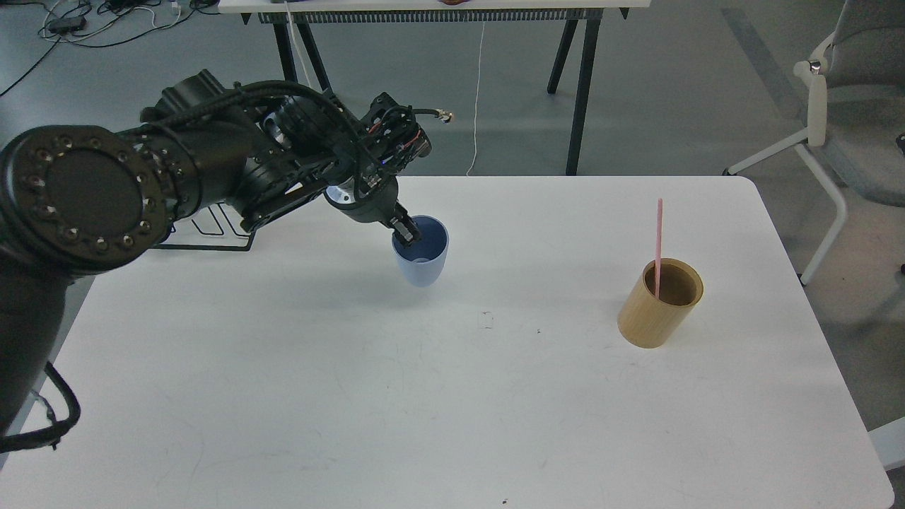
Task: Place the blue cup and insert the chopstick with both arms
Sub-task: 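Slide the blue cup with the left gripper toward the table center, then release the blue cup and lift the left gripper away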
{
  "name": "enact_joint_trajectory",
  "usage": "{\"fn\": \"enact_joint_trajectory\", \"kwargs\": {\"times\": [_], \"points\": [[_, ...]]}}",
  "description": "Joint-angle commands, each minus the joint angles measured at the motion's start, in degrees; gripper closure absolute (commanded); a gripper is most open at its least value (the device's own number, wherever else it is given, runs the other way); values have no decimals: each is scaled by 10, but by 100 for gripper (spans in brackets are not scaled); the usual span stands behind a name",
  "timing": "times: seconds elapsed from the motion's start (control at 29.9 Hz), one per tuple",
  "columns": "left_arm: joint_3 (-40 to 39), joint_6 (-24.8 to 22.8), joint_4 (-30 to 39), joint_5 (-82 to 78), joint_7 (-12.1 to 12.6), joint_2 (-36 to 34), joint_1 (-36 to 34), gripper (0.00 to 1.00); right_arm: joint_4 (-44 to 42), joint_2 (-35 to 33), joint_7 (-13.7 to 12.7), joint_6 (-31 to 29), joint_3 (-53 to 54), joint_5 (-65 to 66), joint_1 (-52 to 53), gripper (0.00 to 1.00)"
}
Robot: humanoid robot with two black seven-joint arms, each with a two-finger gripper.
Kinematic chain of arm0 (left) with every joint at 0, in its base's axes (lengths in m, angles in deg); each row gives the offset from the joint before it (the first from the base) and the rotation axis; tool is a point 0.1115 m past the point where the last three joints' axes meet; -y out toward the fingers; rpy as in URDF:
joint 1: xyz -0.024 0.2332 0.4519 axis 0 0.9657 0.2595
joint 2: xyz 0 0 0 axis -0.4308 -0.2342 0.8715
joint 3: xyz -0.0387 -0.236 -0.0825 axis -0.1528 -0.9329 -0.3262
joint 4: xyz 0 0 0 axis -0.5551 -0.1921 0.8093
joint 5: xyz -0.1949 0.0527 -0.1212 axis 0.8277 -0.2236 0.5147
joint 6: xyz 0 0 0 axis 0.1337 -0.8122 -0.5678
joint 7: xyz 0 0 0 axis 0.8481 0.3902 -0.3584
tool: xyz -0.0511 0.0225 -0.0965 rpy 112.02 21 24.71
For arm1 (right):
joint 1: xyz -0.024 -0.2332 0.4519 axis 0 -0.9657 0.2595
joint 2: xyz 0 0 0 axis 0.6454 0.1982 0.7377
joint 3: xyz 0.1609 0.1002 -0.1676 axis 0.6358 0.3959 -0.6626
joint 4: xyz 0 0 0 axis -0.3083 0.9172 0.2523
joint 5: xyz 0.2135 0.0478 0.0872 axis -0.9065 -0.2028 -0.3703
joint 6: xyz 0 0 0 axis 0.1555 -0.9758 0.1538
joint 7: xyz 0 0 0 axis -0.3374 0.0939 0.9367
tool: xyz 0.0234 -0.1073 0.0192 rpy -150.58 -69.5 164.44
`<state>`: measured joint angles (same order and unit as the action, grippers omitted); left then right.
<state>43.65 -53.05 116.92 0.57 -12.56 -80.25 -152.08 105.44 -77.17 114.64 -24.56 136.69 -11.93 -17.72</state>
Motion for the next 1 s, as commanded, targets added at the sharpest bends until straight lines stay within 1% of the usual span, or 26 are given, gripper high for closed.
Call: {"fn": "enact_joint_trajectory", "kwargs": {"times": [0.0,0.23,0.67,0.74,0.87,0.9,0.97], "points": [[-12,-2,2,1,0,0,8,100,0,0,0,0,-1,0,0,3],[-73,1,5,1,0,0,32,100,0,3,0,0,-5,0,-1,3],[-78,10,-1,-2,0,0,79,99,1,5,0,0,-8,1,-1,3],[-77,10,0,-2,0,0,79,98,1,5,0,0,-8,0,-1,3],[-78,5,0,-1,0,0,79,89,1,5,0,0,-7,0,-1,3],[-79,3,2,0,0,0,78,86,1,5,0,0,-8,1,-2,3],[-95,-2,1,0,0,0,79,76,1,5,0,0,-8,0,-4,3]]}}
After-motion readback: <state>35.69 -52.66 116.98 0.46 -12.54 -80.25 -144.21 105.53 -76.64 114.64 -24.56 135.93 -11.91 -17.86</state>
